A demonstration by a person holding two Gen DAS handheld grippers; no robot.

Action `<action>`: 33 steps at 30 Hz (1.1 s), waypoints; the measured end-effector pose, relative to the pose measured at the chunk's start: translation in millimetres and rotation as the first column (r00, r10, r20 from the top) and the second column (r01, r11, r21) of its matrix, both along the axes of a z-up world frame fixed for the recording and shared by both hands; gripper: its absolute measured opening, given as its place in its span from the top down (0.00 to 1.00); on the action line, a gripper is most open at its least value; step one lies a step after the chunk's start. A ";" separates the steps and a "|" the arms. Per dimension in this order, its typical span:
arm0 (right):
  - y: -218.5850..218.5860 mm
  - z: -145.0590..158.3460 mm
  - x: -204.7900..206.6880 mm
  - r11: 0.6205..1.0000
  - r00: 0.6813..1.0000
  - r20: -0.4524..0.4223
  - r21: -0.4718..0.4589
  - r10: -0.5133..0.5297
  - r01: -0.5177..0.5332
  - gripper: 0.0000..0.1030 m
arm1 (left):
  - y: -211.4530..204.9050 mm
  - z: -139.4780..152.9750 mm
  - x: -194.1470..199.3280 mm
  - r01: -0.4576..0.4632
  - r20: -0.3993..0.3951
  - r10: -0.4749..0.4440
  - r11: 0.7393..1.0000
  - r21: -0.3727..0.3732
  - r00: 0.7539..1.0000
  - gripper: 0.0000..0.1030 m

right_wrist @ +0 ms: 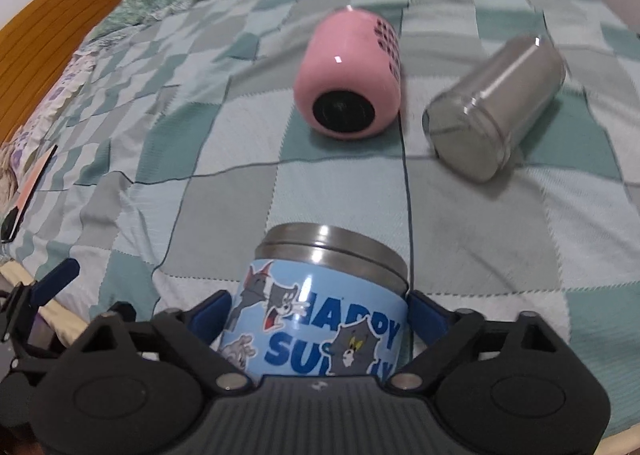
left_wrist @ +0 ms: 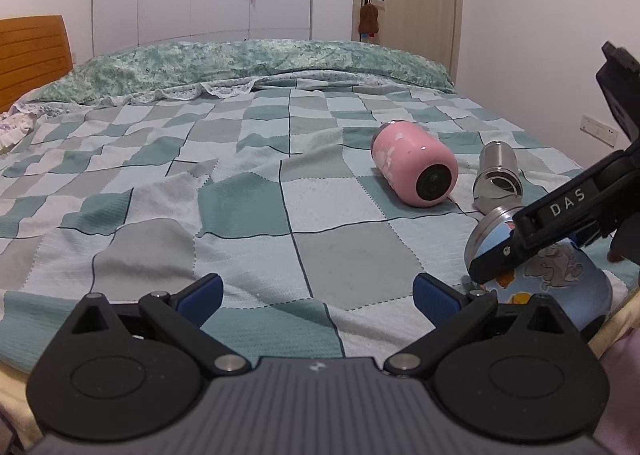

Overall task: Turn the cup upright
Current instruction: 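Grasp the light-blue tumbler with the right gripper while the left gripper releases it, then rotate the light-blue tumbler upright with the right gripper, open end up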

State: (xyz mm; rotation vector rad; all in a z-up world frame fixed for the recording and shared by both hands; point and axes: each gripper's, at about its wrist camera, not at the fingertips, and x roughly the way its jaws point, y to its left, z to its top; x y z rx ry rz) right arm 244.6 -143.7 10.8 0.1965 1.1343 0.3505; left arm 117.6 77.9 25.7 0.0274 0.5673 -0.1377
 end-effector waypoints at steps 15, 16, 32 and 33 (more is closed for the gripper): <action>-25.3 9.4 -28.1 0.991 0.991 0.136 0.134 -0.013 -0.005 0.16 | 0.4 1.4 -0.1 0.028 0.014 -0.028 1.000 -0.009 1.000 0.00; -26.9 11.3 -30.2 0.990 0.989 0.149 0.144 -0.013 -0.009 0.17 | -0.8 2.2 -1.3 0.036 0.020 -0.036 0.999 -0.008 0.999 0.00; -69.3 41.0 -100.2 0.953 0.873 0.483 0.289 -0.067 -0.087 0.18 | -28.7 30.9 -40.8 0.119 0.119 -0.120 0.993 0.017 0.986 0.00; -74.0 45.4 -104.1 0.953 0.855 0.513 0.291 -0.079 -0.087 0.18 | -31.9 33.5 -43.0 0.118 0.125 -0.119 0.993 0.017 0.985 0.00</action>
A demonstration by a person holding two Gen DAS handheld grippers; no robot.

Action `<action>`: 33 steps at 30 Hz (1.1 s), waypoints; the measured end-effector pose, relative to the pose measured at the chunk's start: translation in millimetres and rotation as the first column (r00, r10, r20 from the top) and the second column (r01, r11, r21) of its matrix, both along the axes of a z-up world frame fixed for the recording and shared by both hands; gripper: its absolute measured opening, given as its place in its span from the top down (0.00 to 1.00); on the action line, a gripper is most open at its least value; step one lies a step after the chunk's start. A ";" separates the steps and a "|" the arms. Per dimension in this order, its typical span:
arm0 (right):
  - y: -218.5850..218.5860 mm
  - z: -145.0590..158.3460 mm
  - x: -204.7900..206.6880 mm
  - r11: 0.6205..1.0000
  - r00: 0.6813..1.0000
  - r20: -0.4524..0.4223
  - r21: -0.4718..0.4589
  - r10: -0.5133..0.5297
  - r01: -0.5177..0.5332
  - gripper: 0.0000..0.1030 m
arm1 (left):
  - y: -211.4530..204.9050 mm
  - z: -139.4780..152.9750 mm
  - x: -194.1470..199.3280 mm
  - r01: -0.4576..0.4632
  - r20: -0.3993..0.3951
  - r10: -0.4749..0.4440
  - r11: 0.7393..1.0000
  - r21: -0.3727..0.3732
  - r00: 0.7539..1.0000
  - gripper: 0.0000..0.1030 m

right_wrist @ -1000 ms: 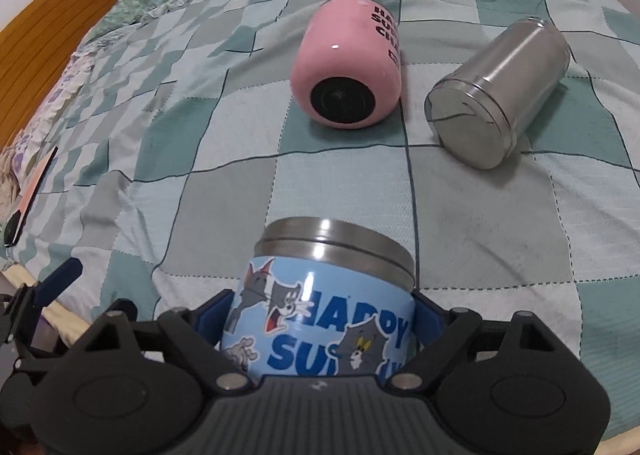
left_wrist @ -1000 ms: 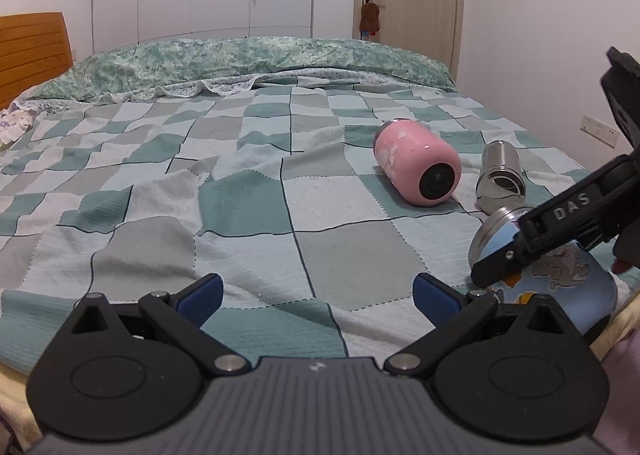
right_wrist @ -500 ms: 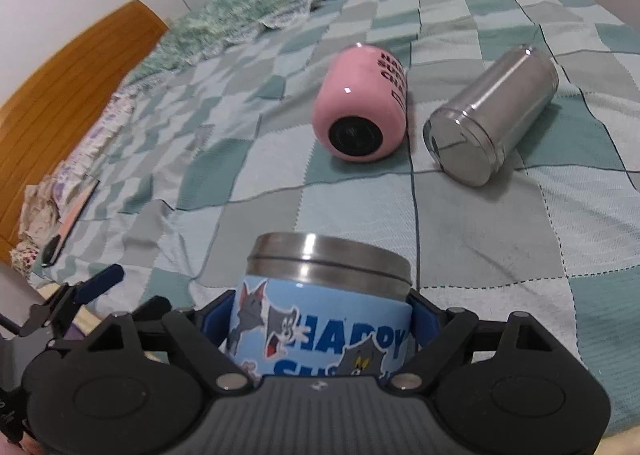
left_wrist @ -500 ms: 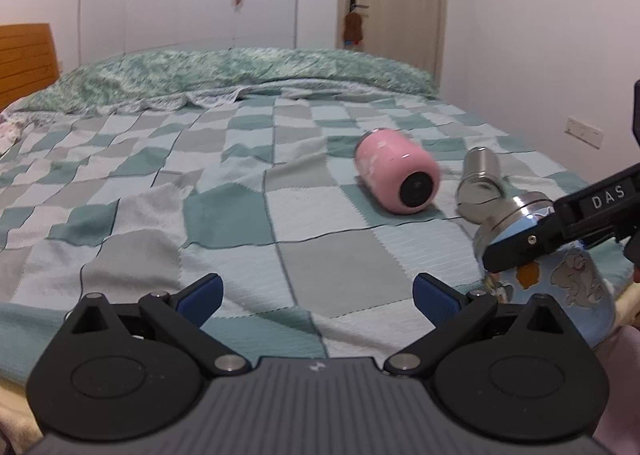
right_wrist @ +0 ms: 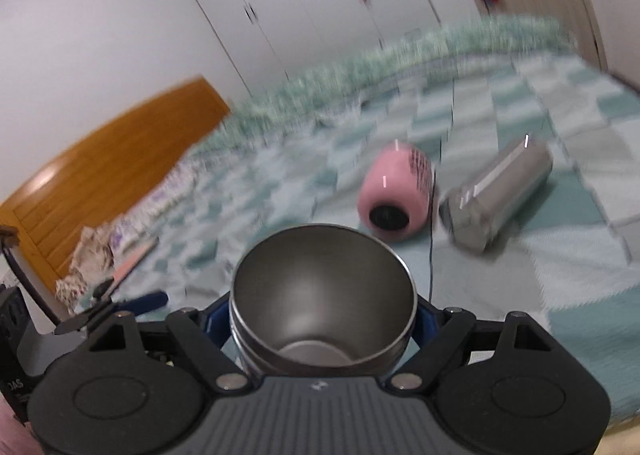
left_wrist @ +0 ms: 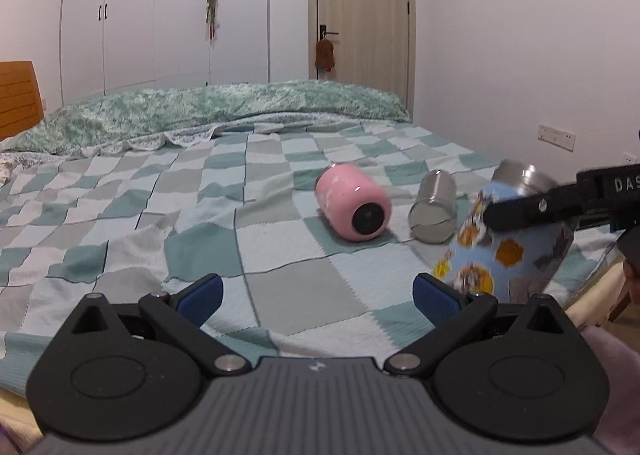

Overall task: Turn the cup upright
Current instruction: 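Rotate the light-blue tumbler upright with the right gripper, open end up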

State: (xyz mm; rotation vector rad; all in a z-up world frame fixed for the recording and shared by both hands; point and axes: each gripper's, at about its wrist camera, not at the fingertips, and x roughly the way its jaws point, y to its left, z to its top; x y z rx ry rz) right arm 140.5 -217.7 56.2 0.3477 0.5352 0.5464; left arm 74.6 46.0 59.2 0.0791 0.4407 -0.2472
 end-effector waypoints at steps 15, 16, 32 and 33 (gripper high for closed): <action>-125.6 24.8 5.5 0.941 0.941 0.264 -0.205 -0.213 0.270 0.19 | -94.7 10.0 7.5 0.015 0.049 -0.012 0.999 -0.047 0.999 0.00; -132.3 21.5 9.1 0.933 0.937 0.271 -0.222 -0.221 0.284 0.19 | -101.3 8.4 11.0 0.012 0.046 -0.010 0.999 -0.049 0.999 0.00; -150.1 -57.4 43.8 0.871 0.916 0.338 -0.358 -0.216 0.337 0.18 | -144.1 -16.6 49.9 0.015 -0.024 -0.016 1.000 -0.023 1.000 0.00; -149.4 -57.8 43.4 0.870 0.916 0.340 -0.361 -0.211 0.334 0.18 | -144.0 -16.2 49.7 0.017 -0.022 -0.017 1.000 -0.023 1.000 0.00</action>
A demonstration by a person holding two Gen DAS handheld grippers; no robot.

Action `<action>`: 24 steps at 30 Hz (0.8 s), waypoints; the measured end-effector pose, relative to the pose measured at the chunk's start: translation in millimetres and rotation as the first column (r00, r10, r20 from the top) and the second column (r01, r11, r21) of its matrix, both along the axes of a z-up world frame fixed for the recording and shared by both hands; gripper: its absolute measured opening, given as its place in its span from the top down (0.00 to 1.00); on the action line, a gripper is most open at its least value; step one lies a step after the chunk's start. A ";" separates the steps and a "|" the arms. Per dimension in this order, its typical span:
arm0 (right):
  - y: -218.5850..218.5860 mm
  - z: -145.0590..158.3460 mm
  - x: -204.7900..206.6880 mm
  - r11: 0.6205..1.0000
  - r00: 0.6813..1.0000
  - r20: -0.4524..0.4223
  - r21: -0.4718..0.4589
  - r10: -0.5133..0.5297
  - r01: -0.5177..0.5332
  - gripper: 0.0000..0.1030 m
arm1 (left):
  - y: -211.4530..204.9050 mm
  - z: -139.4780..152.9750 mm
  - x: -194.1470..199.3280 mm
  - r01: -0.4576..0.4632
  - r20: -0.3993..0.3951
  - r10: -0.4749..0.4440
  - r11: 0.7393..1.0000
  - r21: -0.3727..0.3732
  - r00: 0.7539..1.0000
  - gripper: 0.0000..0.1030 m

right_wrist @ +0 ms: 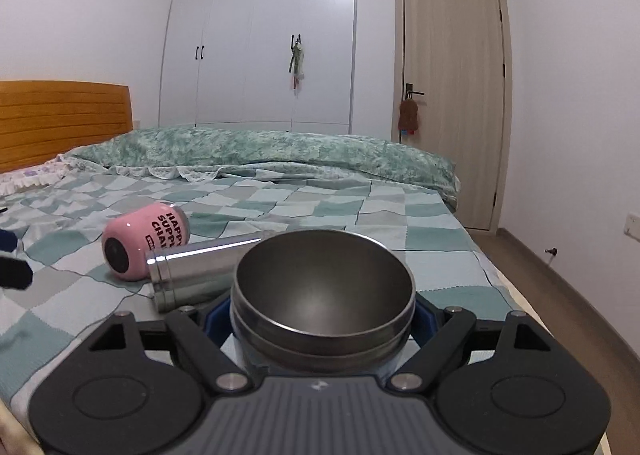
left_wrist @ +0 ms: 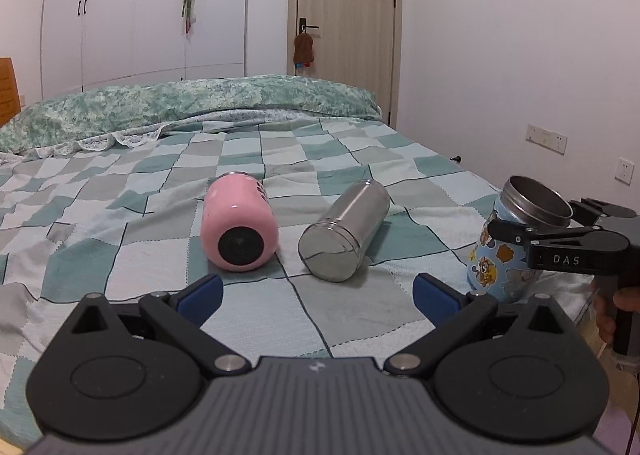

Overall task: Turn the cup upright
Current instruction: 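Rotate the light-blue tumbler upright with the right gripper, open end up, then lower the upright tumbler onto the bed and open the right gripper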

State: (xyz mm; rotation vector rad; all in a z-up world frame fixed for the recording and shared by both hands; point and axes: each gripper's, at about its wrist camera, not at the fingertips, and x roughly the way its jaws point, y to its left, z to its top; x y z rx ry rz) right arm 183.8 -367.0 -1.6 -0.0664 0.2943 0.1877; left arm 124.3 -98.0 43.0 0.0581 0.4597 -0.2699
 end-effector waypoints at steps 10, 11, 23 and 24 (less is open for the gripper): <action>-1.4 22.8 -33.5 0.998 0.998 0.062 0.069 0.000 -0.004 0.00 | 10.0 8.8 -18.5 0.003 0.050 -0.002 1.000 -0.021 0.999 0.00; 1.9 26.6 -42.2 0.998 0.997 0.079 0.064 -0.001 -0.004 0.00 | 12.4 10.0 -22.2 0.001 0.057 0.000 1.000 -0.029 0.998 0.00; 54.6 32.7 -133.3 0.993 0.984 0.159 0.072 0.083 -0.096 0.00 | 44.1 3.3 -91.1 -0.059 0.166 0.070 0.996 -0.070 0.984 0.00; 58.8 28.5 -139.3 0.993 0.983 0.163 0.068 0.084 -0.097 0.00 | 46.1 0.3 -96.0 -0.066 0.168 0.077 0.995 -0.071 0.983 0.00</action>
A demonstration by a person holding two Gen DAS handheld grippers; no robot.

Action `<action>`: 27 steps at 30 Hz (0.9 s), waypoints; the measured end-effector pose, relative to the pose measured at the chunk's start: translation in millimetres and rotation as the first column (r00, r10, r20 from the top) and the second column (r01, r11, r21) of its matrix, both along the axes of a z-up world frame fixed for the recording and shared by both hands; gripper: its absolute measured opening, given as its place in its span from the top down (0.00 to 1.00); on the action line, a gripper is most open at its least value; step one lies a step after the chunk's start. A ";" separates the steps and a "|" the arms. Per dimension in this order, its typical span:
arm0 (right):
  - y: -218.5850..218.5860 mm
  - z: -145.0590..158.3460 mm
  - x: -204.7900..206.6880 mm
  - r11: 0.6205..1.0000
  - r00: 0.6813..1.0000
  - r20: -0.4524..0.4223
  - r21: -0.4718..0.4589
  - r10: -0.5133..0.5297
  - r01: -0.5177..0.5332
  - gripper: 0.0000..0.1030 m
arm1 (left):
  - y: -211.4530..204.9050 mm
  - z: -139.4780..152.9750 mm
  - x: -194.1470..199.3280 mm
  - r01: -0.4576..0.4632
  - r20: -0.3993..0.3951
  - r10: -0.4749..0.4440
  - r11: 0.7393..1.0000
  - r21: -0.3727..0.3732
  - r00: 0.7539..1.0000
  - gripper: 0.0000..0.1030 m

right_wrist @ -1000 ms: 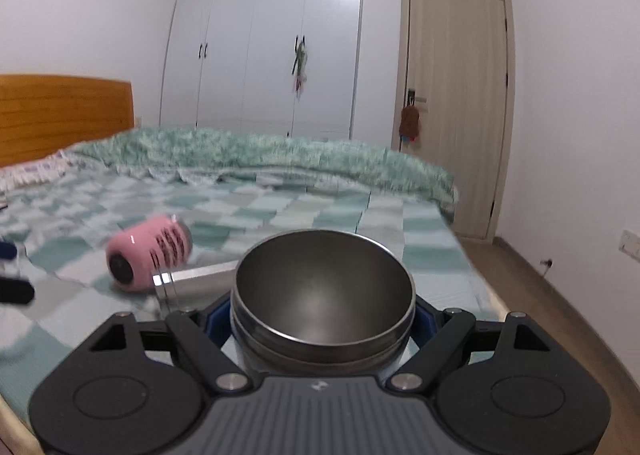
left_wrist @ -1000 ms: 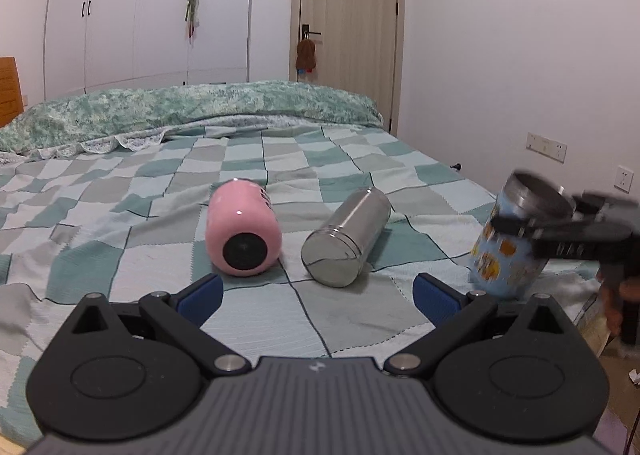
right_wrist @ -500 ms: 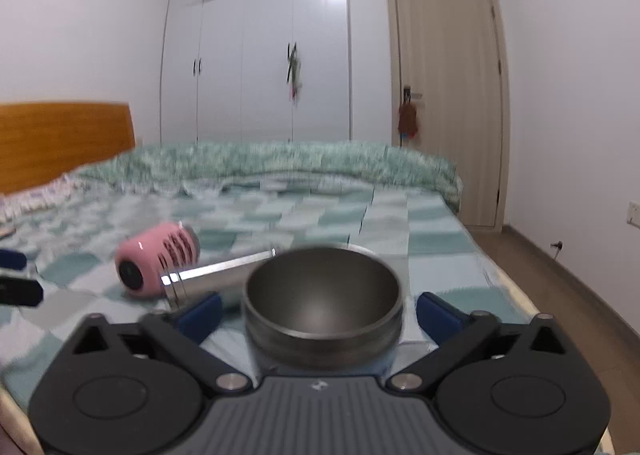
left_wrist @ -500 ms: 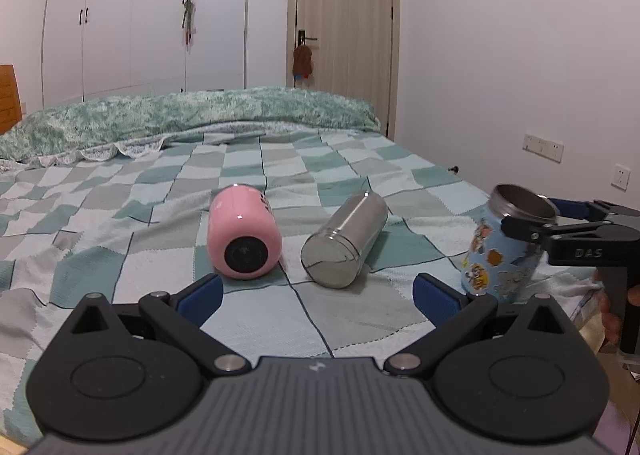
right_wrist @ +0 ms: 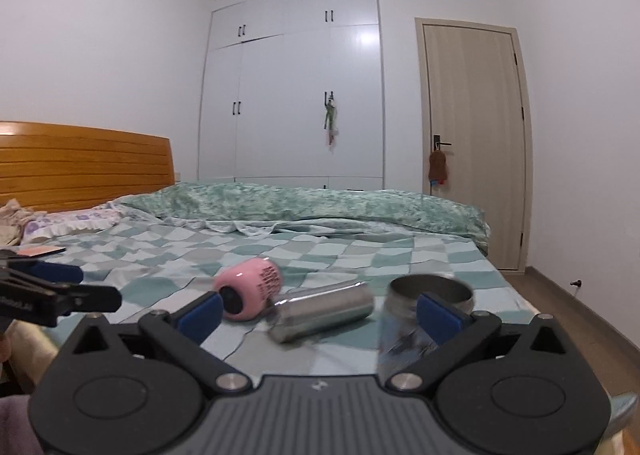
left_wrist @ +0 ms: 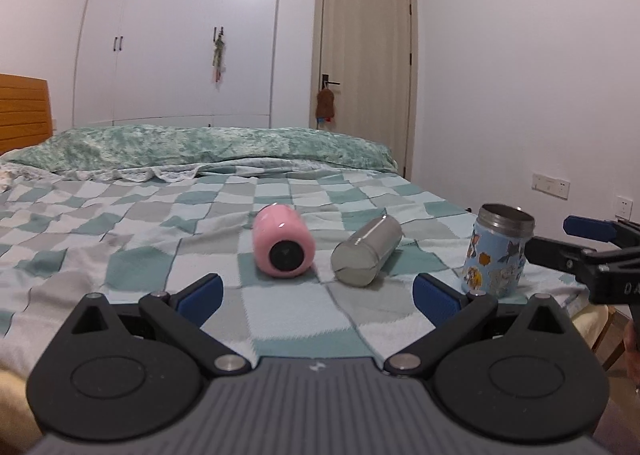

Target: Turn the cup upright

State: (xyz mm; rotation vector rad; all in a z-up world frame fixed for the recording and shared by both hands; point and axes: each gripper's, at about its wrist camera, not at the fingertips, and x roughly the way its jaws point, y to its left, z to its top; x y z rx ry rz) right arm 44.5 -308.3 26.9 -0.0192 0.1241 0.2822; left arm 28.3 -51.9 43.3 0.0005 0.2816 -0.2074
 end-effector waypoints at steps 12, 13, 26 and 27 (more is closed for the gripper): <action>27.4 -40.8 -37.8 0.997 0.998 0.039 -0.056 -0.051 0.053 0.00 | 10.5 -41.3 -41.2 -0.134 0.106 0.132 0.991 0.011 0.986 0.00; 28.6 -41.7 -38.9 0.997 0.997 0.046 -0.058 -0.054 0.057 0.00 | 11.5 -43.9 -41.9 -0.142 0.108 0.140 0.990 0.015 0.984 0.00; 30.1 -46.4 -40.9 0.995 0.995 0.067 -0.052 -0.078 0.082 0.00 | 11.6 -51.5 -46.1 -0.166 0.131 0.163 0.986 0.016 0.978 0.00; 29.9 -46.2 -41.0 0.995 0.995 0.067 -0.052 -0.079 0.083 0.00 | 11.0 -51.5 -46.1 -0.165 0.132 0.162 0.986 0.019 0.978 0.00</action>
